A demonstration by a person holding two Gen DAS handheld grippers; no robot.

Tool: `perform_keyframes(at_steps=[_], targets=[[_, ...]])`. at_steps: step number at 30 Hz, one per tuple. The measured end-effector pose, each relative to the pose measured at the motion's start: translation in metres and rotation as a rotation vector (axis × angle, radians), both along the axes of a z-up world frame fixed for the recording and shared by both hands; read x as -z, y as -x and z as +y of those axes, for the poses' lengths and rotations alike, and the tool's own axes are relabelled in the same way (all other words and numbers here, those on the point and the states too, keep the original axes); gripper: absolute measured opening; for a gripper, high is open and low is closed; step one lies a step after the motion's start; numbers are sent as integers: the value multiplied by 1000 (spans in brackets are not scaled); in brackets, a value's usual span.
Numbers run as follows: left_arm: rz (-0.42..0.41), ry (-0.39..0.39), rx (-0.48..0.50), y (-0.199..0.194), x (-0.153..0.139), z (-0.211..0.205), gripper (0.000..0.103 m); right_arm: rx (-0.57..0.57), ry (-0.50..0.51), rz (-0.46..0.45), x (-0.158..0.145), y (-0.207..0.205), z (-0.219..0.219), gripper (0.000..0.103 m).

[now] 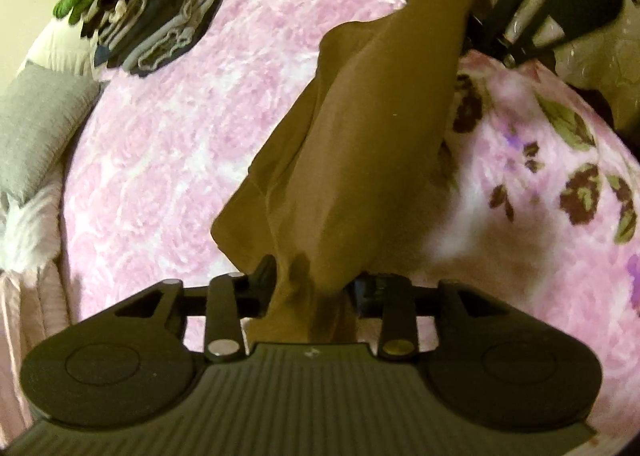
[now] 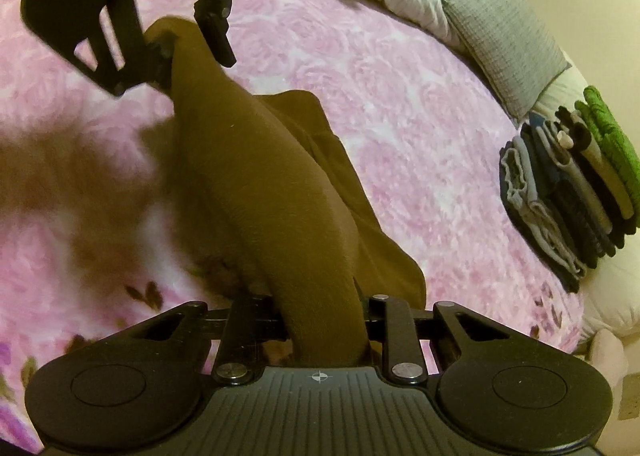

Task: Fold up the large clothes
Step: 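Lift the shirt with both grippers and carry it onto the clothes stack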

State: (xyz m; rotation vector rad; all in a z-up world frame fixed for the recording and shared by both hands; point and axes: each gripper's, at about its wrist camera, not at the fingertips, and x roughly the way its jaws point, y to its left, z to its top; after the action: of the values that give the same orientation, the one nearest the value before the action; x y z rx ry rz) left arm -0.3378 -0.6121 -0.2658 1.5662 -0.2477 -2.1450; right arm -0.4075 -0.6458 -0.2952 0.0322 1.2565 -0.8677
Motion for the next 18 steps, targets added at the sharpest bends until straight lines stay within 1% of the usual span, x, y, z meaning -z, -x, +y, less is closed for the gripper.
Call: perform_keyframes(at_steps=[3, 6, 7, 8, 9, 10, 12, 14, 18], targets=[[-28, 29, 40, 7, 8, 6, 39, -4, -2, -1, -3, 1, -1, 21], [-58, 51, 88, 14, 17, 10, 39, -21, -6, -3, -6, 2, -2, 21], [-70, 54, 102, 16, 20, 11, 37, -27, -8, -4, -7, 3, -2, 21], [-79, 53, 115, 18, 22, 13, 32, -32, -11, -7, -9, 3, -1, 21], [-86, 41, 125, 19, 22, 15, 18, -36, -14, -7, -11, 4, 1, 20], [-93, 29, 132, 20, 19, 17, 15, -43, -18, -8, -14, 5, 3, 20], [-95, 14, 141, 22, 8, 24, 13, -54, -25, -7, -23, 8, 10, 20], [-80, -12, 147, 22, -11, 31, 13, -64, -30, -2, -38, 13, 21, 19], [-52, -28, 167, 26, -56, 49, 12, -68, -56, -9, -73, 25, 47, 19]])
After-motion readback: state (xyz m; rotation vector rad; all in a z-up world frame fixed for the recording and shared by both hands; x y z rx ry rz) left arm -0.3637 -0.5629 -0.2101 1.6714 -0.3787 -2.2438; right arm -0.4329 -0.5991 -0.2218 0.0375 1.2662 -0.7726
